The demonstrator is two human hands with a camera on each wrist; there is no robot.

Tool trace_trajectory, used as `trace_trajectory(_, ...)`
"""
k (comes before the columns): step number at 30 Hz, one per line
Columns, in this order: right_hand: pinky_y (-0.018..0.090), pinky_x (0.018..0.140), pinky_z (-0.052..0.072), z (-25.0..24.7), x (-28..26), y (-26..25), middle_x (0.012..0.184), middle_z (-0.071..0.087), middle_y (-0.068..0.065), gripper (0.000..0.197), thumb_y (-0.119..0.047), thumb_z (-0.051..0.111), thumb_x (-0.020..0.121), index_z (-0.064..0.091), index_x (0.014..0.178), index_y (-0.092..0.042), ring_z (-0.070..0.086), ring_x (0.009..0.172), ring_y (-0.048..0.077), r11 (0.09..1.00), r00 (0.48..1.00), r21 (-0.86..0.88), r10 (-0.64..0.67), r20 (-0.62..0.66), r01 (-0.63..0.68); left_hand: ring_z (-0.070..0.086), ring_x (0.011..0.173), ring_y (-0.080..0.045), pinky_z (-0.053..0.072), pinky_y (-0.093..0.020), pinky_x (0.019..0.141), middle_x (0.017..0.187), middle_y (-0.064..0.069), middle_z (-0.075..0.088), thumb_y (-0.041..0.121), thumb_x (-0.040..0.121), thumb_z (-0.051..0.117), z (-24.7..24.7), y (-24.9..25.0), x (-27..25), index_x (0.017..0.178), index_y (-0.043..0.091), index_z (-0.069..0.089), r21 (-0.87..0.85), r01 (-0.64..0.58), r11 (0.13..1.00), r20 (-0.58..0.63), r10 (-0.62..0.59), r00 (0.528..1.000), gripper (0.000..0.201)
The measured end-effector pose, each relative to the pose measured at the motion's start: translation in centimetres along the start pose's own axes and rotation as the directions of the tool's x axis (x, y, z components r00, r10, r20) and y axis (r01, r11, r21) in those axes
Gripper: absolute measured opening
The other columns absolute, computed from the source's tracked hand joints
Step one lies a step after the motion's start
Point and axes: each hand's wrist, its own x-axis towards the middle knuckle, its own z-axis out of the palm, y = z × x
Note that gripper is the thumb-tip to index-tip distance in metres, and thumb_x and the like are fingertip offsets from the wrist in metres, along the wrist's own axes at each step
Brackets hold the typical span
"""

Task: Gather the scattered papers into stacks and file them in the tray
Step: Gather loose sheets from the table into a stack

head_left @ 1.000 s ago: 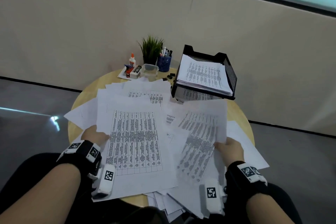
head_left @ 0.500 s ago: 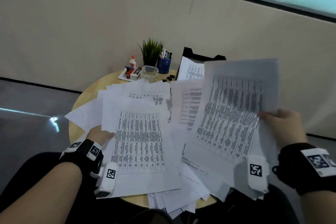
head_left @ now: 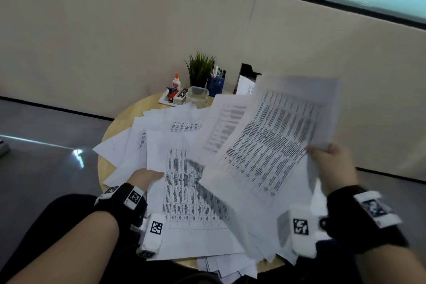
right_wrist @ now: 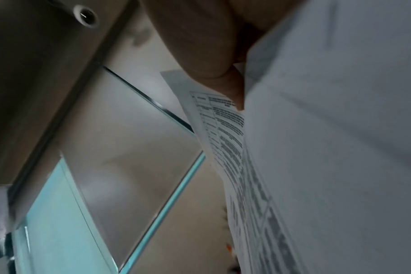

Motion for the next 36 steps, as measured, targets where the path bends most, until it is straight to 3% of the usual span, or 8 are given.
trace_trajectory(4,0.043,0.088,0.049,4.2,-3.2,5.4,0.100,0.065,0.008,0.029,-0.005,0.059,0.088,0.060,0.114,-0.017,0.060,0.094,0.027,0.994,0.992,0.049,0.095,0.080,-0.099,0.072,0.078,-0.027,0.058,-0.037,0.079,0.085,-0.022,0.072,0.033,0.050,0.090,0.3,-0.7,0.1,0.097,-0.007,0.067,-0.111,0.071,0.991,0.123,-0.057,0.991,0.065)
trace_trajectory(8,0.043,0.090,0.048,6.2,-5.0,8.7,0.108,0.061,0.007,0.027,-0.005,0.053,0.093,0.050,0.115,-0.019,0.058,0.097,0.028,0.983,0.978,0.045,0.169,0.122,-0.175,0.066,0.089,-0.031,0.041,-0.046,0.103,0.098,-0.018,0.069,0.038,0.069,0.080,1.0,-0.2,-0.5,0.105,-0.004,0.066,-0.110,0.055,0.992,0.092,-0.045,0.995,0.057)
trace_trajectory(11,0.035,0.071,0.047,6.5,-5.0,10.6,0.083,0.061,0.006,0.023,-0.010,0.048,0.094,0.056,0.113,-0.020,0.056,0.074,0.026,0.978,0.968,-0.053,0.207,0.142,-0.201,0.054,0.117,-0.040,0.036,-0.046,0.107,0.122,-0.024,0.060,0.049,0.071,0.077,1.2,0.0,-0.2,0.116,-0.007,0.062,-0.006,0.011,1.000,-0.011,-0.011,1.000,0.074)
trace_trajectory(15,0.029,0.057,0.036,5.8,-4.0,10.8,0.052,0.048,0.007,0.023,-0.010,0.047,0.091,0.060,0.071,-0.013,0.042,0.051,0.023,0.948,0.955,-0.152,0.291,0.059,-0.279,0.060,0.109,-0.041,0.046,-0.052,0.098,0.117,-0.029,0.061,0.034,0.066,0.079,1.2,-0.6,1.1,0.107,-0.009,0.061,-0.039,-0.066,0.997,-0.085,0.062,0.994,0.063)
trace_trajectory(20,0.042,0.071,0.049,4.0,-1.1,10.6,0.077,0.060,0.017,0.013,-0.012,0.053,0.093,0.064,0.087,-0.008,0.055,0.072,0.030,0.937,0.965,-0.235,0.264,-0.001,-0.257,0.055,0.113,-0.035,0.038,-0.028,0.085,0.108,-0.016,0.060,0.016,0.089,0.063,0.1,0.4,0.8,0.108,-0.009,0.059,-0.009,-0.087,0.996,-0.112,0.085,0.990,0.031)
trace_trajectory(26,0.034,0.069,0.044,3.2,2.0,7.9,0.072,0.061,0.006,0.011,-0.008,0.056,0.093,0.065,0.091,-0.014,0.054,0.066,0.023,0.945,0.930,-0.298,0.223,0.291,-0.134,0.054,0.103,-0.025,0.034,-0.027,0.084,0.124,-0.018,0.058,0.014,0.089,0.064,0.0,0.9,0.7,0.119,-0.012,0.056,-0.005,-0.109,0.994,-0.020,0.109,0.994,0.040)
trace_trajectory(33,0.031,0.065,0.034,7.4,3.6,6.8,0.072,0.053,0.007,0.026,-0.021,0.050,0.097,0.049,0.074,-0.007,0.051,0.076,0.023,0.845,0.872,-0.532,0.219,0.437,0.055,0.055,0.093,-0.024,0.035,-0.027,0.077,0.091,-0.015,0.063,0.026,0.086,0.067,0.5,0.9,1.2,0.090,0.000,0.064,0.074,-0.117,0.990,-0.022,0.119,0.993,0.026)
trace_trajectory(36,0.032,0.083,0.037,9.1,3.0,7.4,0.116,0.057,0.019,0.032,-0.030,0.049,0.098,0.051,0.116,-0.004,0.052,0.104,0.026,0.793,0.830,-0.609,0.327,0.452,0.019,0.052,0.097,-0.019,0.037,-0.027,0.086,0.109,-0.010,0.062,0.020,0.083,0.071,0.3,1.1,0.7,0.113,-0.001,0.061,0.068,-0.083,0.994,0.062,0.079,0.995,0.039)
